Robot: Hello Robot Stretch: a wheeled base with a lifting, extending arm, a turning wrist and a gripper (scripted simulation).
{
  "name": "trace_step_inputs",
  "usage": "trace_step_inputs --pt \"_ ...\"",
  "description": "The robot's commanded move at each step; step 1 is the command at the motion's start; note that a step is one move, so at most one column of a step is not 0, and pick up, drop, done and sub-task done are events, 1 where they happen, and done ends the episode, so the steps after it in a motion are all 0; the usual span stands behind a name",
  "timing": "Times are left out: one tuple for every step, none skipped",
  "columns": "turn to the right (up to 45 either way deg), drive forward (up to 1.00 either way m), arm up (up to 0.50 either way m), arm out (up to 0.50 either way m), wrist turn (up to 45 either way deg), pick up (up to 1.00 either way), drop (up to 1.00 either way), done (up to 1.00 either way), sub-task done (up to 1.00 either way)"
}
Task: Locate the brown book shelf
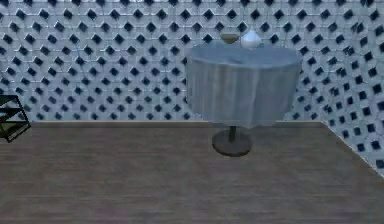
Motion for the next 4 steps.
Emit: trace_step_inputs --pt "42.0 0.0 0.0 0.0 0.0 0.0 0.0 0.0 0.0" --pt "0.0 0.05 0.0 0.0 0.0 0.0 0.0 0.0 0.0" --pt "-45.0 0.0 0.0 0.0 0.0 0.0 0.0 0.0 0.0" --pt "-39.0 0.0 0.0 0.0 0.0 0.0 0.0 0.0 0.0"
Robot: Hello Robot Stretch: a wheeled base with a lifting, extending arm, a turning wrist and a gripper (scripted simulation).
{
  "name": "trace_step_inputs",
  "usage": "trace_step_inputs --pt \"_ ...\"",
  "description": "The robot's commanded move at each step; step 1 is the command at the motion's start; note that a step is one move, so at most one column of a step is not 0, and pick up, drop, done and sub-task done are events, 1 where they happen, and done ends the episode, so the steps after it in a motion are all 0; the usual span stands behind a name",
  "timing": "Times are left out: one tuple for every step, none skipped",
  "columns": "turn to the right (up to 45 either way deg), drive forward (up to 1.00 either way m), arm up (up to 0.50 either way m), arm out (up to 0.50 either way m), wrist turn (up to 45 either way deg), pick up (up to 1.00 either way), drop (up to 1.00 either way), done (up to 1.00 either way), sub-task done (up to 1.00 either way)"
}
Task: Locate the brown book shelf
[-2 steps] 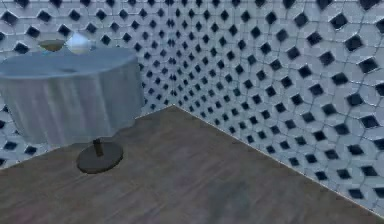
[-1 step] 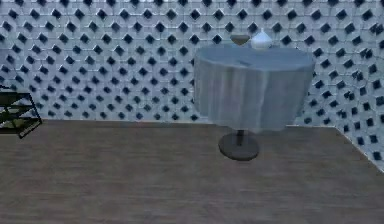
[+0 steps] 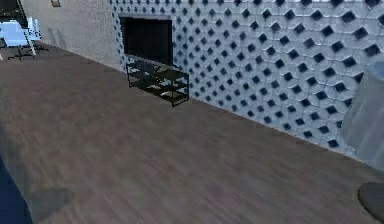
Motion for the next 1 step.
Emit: trace_step_inputs --pt "0.0 0.55 0.0 0.0 0.0 0.0 0.0 0.0 0.0"
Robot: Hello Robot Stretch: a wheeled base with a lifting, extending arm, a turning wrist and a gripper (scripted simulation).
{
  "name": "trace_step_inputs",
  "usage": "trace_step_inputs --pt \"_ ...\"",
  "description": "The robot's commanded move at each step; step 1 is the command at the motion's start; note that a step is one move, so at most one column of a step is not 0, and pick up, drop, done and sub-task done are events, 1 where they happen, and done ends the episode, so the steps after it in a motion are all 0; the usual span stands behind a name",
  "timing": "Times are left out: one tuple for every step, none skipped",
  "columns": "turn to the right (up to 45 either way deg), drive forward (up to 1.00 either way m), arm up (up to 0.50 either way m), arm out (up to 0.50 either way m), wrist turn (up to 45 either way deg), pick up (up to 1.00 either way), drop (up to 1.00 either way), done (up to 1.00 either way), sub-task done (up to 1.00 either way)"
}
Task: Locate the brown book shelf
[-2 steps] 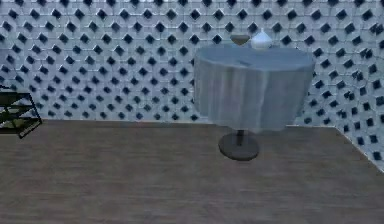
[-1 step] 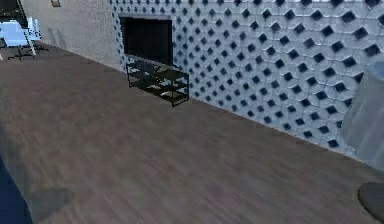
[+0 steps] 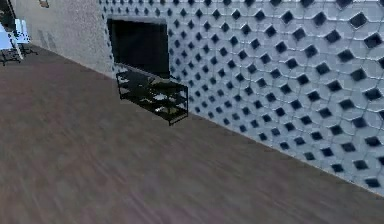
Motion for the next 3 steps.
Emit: trace_step_inputs --pt "-33.0 0.0 0.0 0.0 0.0 0.0 0.0 0.0 0.0" --pt "0.0 0.85 0.0 0.0 0.0 0.0 0.0 0.0 0.0" --pt "-12.0 0.0 0.0 0.0 0.0 0.0 0.0 0.0 0.0"
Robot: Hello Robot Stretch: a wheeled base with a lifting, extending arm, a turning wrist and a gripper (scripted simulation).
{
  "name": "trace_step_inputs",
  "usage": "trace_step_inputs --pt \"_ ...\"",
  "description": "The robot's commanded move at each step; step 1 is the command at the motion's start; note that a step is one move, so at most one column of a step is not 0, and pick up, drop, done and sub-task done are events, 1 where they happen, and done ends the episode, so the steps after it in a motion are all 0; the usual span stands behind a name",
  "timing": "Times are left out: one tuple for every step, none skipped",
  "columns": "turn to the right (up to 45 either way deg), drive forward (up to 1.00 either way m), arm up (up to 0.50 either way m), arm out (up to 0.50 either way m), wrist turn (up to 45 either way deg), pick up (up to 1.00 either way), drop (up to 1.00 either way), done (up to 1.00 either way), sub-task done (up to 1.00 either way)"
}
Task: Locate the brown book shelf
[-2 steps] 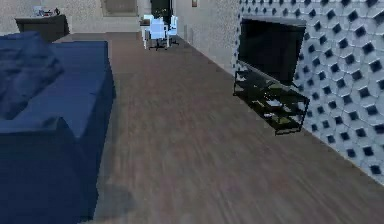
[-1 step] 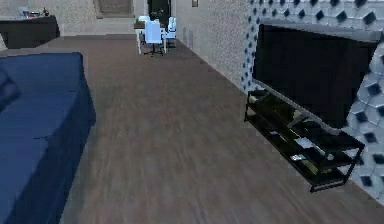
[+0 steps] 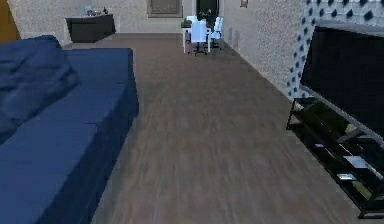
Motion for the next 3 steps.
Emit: trace_step_inputs --pt "0.0 1.0 0.0 0.0 0.0 0.0 0.0 0.0 0.0" --pt "-3.0 0.0 0.0 0.0 0.0 0.0 0.0 0.0 0.0" --pt "0.0 1.0 0.0 0.0 0.0 0.0 0.0 0.0 0.0"
